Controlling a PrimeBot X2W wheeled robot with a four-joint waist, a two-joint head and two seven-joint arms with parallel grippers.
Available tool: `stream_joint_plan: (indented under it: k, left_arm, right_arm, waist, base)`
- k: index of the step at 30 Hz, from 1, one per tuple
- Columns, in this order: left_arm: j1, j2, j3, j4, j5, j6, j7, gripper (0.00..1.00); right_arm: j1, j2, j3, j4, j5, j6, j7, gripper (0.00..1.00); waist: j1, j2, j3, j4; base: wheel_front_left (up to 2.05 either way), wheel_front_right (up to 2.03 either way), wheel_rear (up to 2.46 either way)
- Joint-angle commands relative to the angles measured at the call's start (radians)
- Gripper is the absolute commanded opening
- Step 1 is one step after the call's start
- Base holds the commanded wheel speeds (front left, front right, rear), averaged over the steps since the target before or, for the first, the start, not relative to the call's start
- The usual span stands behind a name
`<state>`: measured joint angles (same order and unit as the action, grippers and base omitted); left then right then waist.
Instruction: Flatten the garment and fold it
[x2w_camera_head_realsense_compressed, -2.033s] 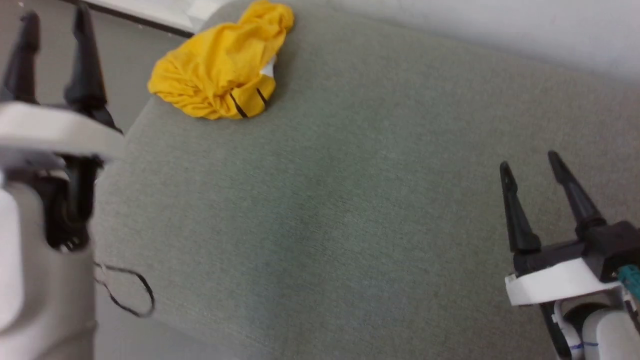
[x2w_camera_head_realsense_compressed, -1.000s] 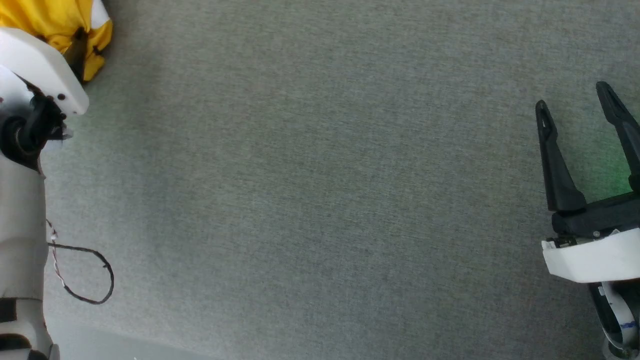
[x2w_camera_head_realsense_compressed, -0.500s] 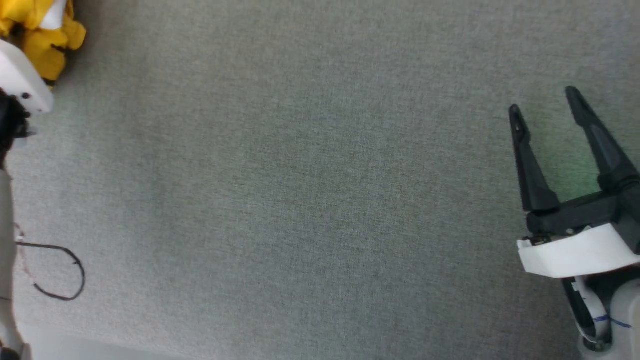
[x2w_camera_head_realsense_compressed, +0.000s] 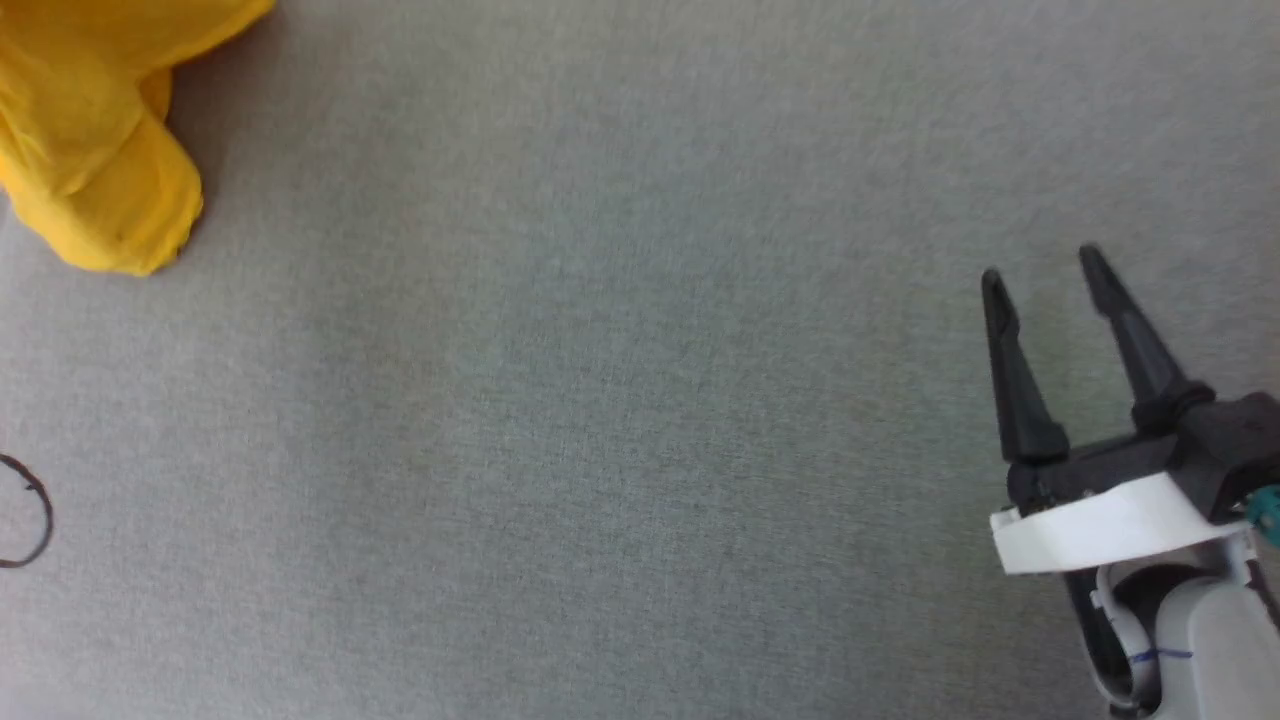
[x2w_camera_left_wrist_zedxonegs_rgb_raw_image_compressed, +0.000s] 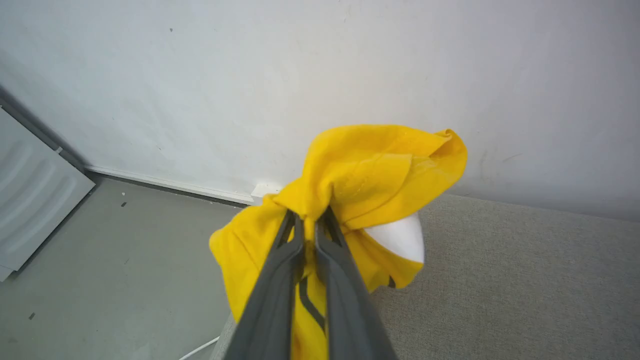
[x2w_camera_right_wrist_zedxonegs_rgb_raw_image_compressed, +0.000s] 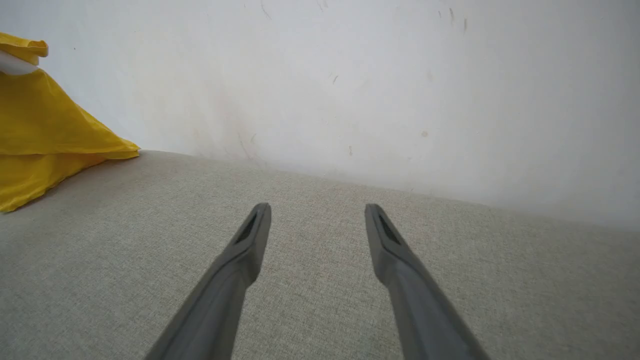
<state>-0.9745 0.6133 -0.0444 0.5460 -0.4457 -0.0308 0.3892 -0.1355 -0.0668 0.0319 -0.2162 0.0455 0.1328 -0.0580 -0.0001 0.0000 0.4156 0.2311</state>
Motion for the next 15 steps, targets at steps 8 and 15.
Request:
stream_joint_plan:
  k: [8, 15]
  left_arm:
    - [-0.047, -0.013, -0.047, -0.140, -0.021, -0.036, 0.076, 0.00]
    - [-0.064, -0.099, -0.117, -0.299, -0.055, -0.046, 0.147, 0.00]
  right_arm:
    - [0.073, 0.016, -0.045, 0.077, 0.037, -0.002, -0.054, 1.00]
    - [0.134, 0.016, -0.096, 0.113, 0.091, -0.002, -0.081, 1.00]
  waist:
    - [0.0001, 0.0000, -0.226, -0.104]
    - [0.0001, 0.0000, -0.308, -0.157]
  base:
    - [0.00, 0.00, 0.00]
    - [0.00, 0.00, 0.00]
